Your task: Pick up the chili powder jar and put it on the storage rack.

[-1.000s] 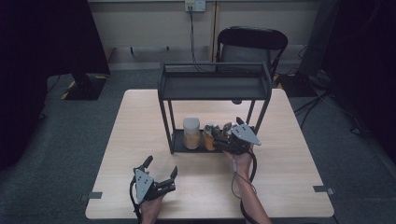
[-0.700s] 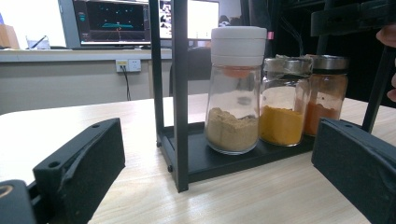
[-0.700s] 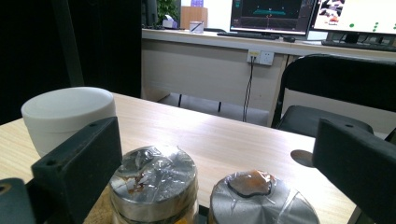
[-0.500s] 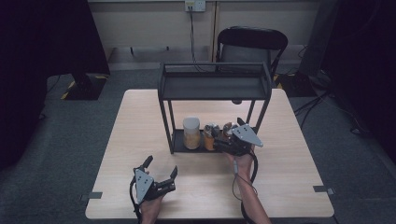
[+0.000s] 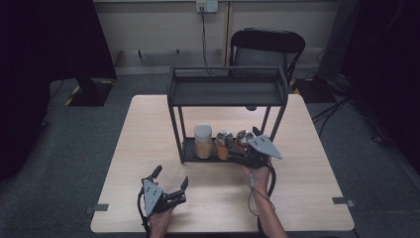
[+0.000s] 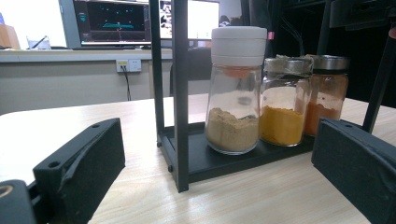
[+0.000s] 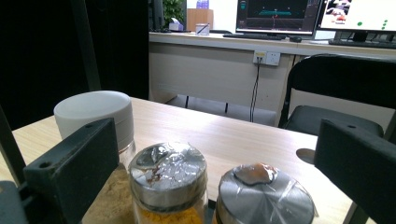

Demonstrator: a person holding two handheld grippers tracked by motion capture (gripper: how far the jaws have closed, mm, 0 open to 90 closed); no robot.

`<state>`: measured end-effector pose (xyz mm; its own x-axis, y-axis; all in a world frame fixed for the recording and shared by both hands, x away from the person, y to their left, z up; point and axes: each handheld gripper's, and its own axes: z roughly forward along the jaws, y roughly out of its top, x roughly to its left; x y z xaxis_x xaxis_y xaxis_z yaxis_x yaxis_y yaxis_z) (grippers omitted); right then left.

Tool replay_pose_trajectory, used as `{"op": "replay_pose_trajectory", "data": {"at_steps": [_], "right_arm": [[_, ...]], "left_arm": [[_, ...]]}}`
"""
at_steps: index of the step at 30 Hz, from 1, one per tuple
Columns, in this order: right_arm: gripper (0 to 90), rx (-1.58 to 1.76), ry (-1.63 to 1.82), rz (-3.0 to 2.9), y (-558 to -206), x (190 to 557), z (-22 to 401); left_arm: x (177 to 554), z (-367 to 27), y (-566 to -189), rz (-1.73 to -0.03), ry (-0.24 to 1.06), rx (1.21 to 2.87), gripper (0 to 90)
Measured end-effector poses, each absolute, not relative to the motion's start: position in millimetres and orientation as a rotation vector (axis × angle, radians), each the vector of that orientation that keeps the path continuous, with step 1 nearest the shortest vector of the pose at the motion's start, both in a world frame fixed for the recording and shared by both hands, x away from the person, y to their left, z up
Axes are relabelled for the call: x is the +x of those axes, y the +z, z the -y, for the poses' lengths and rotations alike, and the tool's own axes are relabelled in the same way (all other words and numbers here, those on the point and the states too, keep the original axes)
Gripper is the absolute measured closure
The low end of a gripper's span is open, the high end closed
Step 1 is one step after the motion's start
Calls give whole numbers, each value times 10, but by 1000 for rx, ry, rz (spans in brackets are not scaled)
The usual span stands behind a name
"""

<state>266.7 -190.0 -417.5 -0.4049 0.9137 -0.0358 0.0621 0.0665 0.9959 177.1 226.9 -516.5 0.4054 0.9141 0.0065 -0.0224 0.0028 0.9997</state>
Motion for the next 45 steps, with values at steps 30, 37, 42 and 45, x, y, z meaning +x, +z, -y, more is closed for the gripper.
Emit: {"op": "replay_pose_trajectory", "data": {"at_steps": [30, 37, 42, 45], "right_arm": [[0, 1013, 1441, -1558, -4081, 2314, 1997], [7, 1049, 1446, -1530, -4090, 2204, 1994], [3, 1041, 1430, -1525, -4064, 2130, 1983], [0, 1043, 1430, -1530, -4054, 2112, 1999]], "left_arm": [[1769, -2266, -5167, -882, 909, 1361, 21], [1769, -2267, -5168, -881, 909, 1361, 20], [1769, -2266, -5168, -881, 909, 1361, 21], [1769, -2266, -5168, -881, 909, 1361, 21]]}}
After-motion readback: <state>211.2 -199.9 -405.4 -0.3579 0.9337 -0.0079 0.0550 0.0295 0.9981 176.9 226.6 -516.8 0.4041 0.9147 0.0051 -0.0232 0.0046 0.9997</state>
